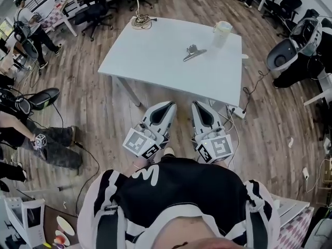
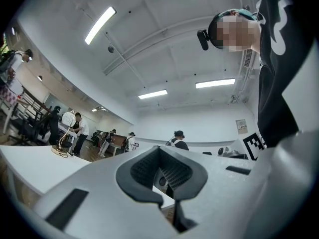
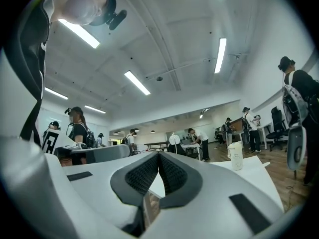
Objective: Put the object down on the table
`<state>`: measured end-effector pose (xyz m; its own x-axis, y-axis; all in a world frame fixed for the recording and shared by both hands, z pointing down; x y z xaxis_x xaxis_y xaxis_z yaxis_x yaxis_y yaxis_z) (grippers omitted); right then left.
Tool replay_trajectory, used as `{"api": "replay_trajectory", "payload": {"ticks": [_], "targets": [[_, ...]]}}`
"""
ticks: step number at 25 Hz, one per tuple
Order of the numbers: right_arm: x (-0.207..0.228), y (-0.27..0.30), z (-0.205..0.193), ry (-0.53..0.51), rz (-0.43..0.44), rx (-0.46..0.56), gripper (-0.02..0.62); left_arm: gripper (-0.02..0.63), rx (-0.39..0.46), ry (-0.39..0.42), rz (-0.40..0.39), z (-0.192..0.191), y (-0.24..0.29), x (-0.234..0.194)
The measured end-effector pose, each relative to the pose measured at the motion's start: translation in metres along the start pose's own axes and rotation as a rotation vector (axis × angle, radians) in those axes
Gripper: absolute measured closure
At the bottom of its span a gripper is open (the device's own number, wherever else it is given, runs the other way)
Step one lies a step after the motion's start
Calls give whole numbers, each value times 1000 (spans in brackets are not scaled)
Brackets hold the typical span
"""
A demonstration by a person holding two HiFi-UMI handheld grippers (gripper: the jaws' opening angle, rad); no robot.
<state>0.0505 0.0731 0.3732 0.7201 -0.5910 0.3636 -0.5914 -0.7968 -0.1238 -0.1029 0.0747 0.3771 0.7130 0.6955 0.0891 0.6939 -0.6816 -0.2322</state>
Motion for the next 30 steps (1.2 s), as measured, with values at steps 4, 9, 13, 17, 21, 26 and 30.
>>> {"api": "replay_trajectory", "payload": {"ticks": [4,9,13,17,21,26,30], "targets": [[-3,-46,4,-7,-7,-12,578,601,-3,-14,3,3,-10,46],[-8,-105,5,1,-8,-26,578,601,-13,-33,10,5,-23,106],[-17,-145,8,-11,16,-35,577,601,-7,-34,38,9,-38,150],[-25,-179,11,-4,29,-33,578,601,-17,-35,53,13,-51,185],[-34,-195,9,3,33,-37,577,601,-17,-30,59,21,-61,201],[-42,-204,9,1,33,-34,577,601,-16,-27,47,28,-66,209],[-48,-200,10,-2,25,-7,577,601,-24,-15,27,31,-70,207]]}}
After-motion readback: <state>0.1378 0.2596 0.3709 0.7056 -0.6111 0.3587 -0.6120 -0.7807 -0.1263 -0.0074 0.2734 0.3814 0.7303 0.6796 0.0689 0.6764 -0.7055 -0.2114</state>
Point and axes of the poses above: the fingertips, and each gripper's own axes: y forward along the fingers, x to its right, z out of its top, the point moved 7 cm from there along -y, backward along the fingers, and after that the axes turned 15 degrees about y, right-handed, at the moved point
